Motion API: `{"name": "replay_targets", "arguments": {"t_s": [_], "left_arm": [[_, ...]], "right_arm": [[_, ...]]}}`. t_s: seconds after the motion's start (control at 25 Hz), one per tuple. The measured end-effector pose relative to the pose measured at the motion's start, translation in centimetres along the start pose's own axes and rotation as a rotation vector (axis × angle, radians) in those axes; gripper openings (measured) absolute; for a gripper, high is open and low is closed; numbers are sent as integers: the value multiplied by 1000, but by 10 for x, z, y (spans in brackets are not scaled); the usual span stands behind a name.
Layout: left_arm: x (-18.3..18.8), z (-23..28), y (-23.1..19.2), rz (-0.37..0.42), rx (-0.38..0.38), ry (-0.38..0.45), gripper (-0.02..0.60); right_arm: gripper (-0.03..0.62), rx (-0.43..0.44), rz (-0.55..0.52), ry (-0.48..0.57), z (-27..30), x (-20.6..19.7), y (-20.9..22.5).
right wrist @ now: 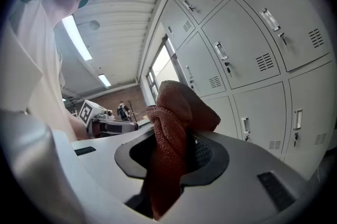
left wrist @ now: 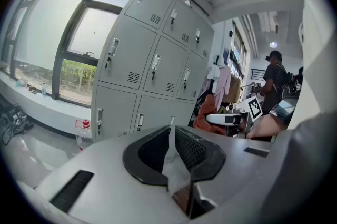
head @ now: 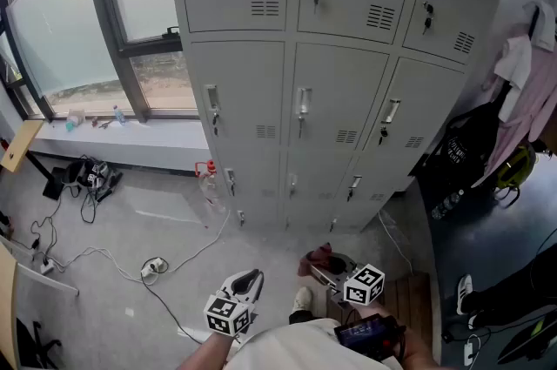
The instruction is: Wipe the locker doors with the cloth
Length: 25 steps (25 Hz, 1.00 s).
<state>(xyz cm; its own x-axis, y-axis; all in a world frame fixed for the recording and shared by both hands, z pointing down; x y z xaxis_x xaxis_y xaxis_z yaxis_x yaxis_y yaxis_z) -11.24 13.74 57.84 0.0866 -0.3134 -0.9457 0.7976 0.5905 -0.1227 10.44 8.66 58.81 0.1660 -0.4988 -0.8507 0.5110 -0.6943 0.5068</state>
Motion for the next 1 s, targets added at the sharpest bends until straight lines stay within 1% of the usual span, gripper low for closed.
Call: {"name": "replay_targets", "arguments": {"t_s": [0.2, 0.36, 0.6, 0.8, 1.0], "left_arm": [[40, 65, -6, 28, -9, 19, 41], [63, 114, -10, 37, -13, 15, 41], [88, 162, -6, 73, -36, 2, 41], [98, 189, -9, 65, -60, -3, 41], [119, 214, -22, 79, -93, 31, 35]], "right_arm": [[117, 8, -22, 1, 5, 46, 56], [117, -2, -28, 15, 0, 75, 104], [117, -39, -8, 22, -18, 98, 167], [117, -80, -37, 40, -32, 125, 195], [117, -129, -138, 70, -36, 177, 214]]}}
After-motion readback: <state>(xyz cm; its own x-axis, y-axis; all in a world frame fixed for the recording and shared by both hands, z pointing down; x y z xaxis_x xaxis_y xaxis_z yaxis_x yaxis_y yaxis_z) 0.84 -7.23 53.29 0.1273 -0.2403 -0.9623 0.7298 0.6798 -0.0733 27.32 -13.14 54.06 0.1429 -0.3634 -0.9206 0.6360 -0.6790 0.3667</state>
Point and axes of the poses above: the fingertips, and each gripper's own axes: z forward along the fingers, y to its right, x out of its top, the point moved 5 cm from there along -z, backward along the fingers, and after that the axes turned 10 degrees about z, right-handed, at the moved point
